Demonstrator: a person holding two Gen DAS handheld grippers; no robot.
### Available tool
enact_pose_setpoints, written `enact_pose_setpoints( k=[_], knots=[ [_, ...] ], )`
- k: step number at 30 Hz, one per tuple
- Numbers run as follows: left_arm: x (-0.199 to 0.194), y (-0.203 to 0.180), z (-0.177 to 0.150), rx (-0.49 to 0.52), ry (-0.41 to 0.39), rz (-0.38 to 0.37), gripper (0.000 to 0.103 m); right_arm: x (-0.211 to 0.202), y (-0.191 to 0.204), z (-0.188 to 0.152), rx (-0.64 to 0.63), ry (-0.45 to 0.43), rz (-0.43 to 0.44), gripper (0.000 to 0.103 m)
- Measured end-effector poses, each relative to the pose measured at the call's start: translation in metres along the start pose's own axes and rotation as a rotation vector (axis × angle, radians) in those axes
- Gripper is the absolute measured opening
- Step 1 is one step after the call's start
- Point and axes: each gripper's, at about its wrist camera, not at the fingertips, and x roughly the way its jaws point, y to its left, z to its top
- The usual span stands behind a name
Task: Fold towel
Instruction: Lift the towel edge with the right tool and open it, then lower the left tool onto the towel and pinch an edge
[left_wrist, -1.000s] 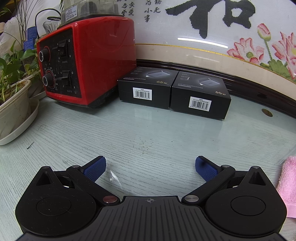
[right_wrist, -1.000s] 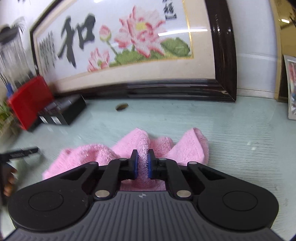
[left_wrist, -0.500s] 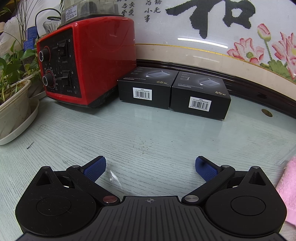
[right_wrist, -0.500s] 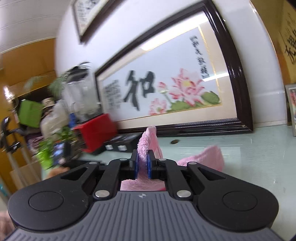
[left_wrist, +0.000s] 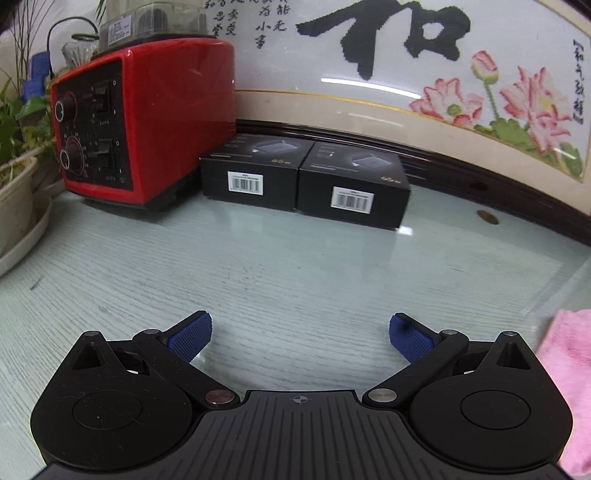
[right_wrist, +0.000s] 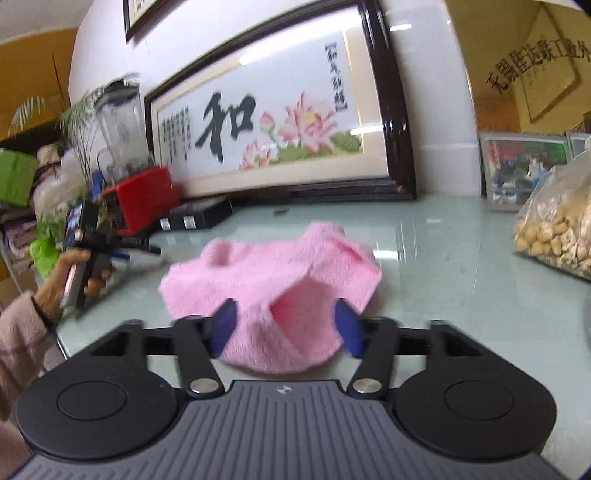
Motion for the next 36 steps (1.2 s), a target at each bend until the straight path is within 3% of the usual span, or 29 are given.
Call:
enact_pose_setpoints(
  k=[3,6,11,15,18,19,20,21,26,36],
  knots=[
    [-0.012,-0.009,-0.004,0.016,0.024,-0.089,0.103,0.008,0.006,0.005,0.004,-0.001,0.017,0.063],
    [-0.03,-0.026,-0.01,0.075,0.026,-0.17,0.103,0.026,0.009,0.011,0.029,0.013,0.012,0.073],
    [-0.053,-0.06,-0.024,0.17,0.019,-0.321,0.103,0.062,0.002,0.01,0.139,0.074,-0.013,0.073],
    [-0.057,-0.08,-0.019,0.154,0.046,-0.398,0.103,0.078,0.001,0.002,0.16,0.11,-0.004,0.073],
    [-0.05,-0.094,-0.012,0.122,0.107,-0.491,0.103,0.081,0.006,-0.006,0.149,0.112,0.0,0.066],
    [-0.045,-0.1,-0.011,0.121,0.126,-0.515,0.103,0.082,0.008,-0.007,0.143,0.117,-0.003,0.058],
    [-0.042,-0.106,-0.01,0.125,0.137,-0.525,0.103,0.084,0.01,-0.008,0.136,0.122,-0.006,0.048],
    [-0.039,-0.109,-0.01,0.132,0.141,-0.525,0.103,0.084,0.011,-0.008,0.131,0.125,-0.008,0.045],
    [-0.028,-0.113,-0.014,0.117,0.138,-0.463,0.103,0.083,0.02,-0.011,0.086,0.131,-0.002,0.045],
    [-0.021,-0.113,-0.011,0.158,0.139,-0.433,0.103,0.081,0.01,-0.012,0.144,0.13,0.056,0.05]
  ],
)
